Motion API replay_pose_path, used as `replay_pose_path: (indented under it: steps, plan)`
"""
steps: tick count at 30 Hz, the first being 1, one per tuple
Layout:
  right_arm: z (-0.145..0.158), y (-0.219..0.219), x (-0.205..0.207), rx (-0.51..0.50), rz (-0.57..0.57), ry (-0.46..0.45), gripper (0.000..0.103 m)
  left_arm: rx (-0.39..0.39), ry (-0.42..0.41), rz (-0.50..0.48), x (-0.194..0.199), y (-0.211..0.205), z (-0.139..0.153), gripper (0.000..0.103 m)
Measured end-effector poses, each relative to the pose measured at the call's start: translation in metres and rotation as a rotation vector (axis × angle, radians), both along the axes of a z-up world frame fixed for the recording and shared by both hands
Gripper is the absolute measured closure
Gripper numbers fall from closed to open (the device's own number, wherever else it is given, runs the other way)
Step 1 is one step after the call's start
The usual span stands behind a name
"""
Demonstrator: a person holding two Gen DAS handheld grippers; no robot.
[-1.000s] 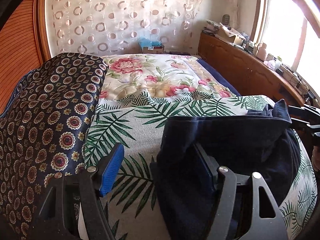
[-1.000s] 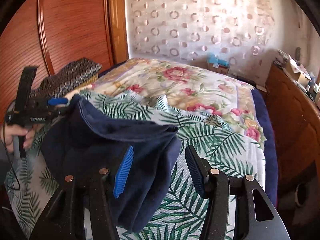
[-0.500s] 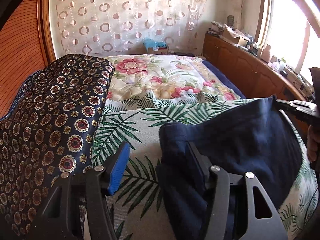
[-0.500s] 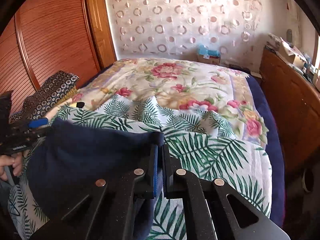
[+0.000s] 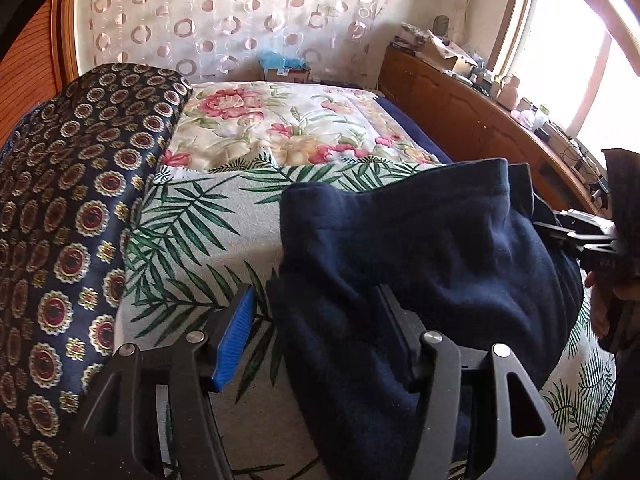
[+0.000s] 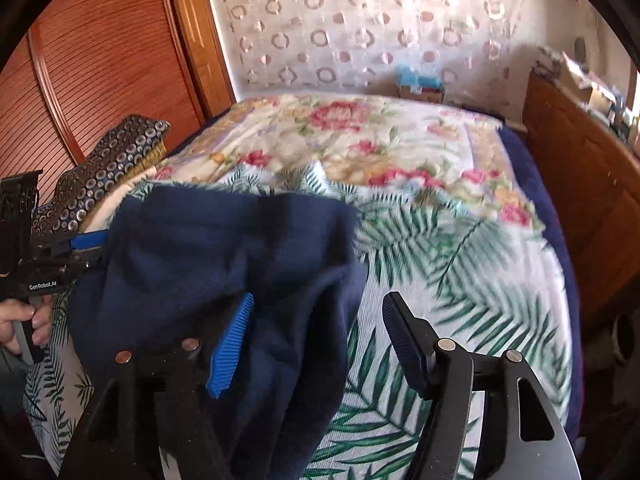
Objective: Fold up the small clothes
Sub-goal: 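Grasp the folded shirt with both tools and lift it, then carry the shirt onto the patterned clothes stack and open both tools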
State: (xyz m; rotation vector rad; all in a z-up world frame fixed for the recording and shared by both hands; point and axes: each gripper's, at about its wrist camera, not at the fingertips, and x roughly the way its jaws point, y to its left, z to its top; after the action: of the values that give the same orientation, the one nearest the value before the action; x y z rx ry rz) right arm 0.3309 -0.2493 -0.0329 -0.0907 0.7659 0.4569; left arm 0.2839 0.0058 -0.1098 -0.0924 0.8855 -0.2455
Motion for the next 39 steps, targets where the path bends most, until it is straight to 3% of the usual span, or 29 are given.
replay_pose_path:
  steps: [5,8,10,12,15,21,27,34,39]
  plan:
    - [-0.014,-0.004,0.014,0.074,0.007,0.08,0.034,-0.046,0.027,-0.013,-0.001,0.0,-0.004,0.048]
    - [-0.015,-0.006,0.019,0.095,0.021,0.098,0.034,-0.068,0.028,-0.025,-0.003,0.001,-0.003,0.06]
    - [-0.014,-0.003,0.019,0.101,0.041,0.099,0.046,-0.074,0.024,-0.04,-0.003,0.0,0.0,0.079]
    - [-0.015,0.0,0.019,0.124,0.077,0.114,0.061,-0.088,0.011,-0.052,-0.006,0.002,0.004,0.088]
    - [-0.015,-0.001,0.02,0.124,0.114,0.093,0.081,-0.094,-0.042,-0.066,-0.017,0.002,0.017,0.089]
    - [0.015,-0.013,0.005,0.202,0.151,-0.033,0.084,-0.154,-0.158,-0.059,-0.049,0.012,0.058,0.09]
    - [0.057,0.008,0.001,0.172,0.23,-0.156,0.084,-0.184,-0.289,0.028,-0.081,0.049,0.105,0.09]
    - [0.115,0.085,0.024,0.109,0.398,-0.285,0.084,-0.176,-0.408,0.249,-0.117,0.12,0.13,0.09]
    - [0.138,0.181,0.062,0.024,0.538,-0.319,0.085,-0.152,-0.35,0.413,-0.133,0.162,0.101,0.09]
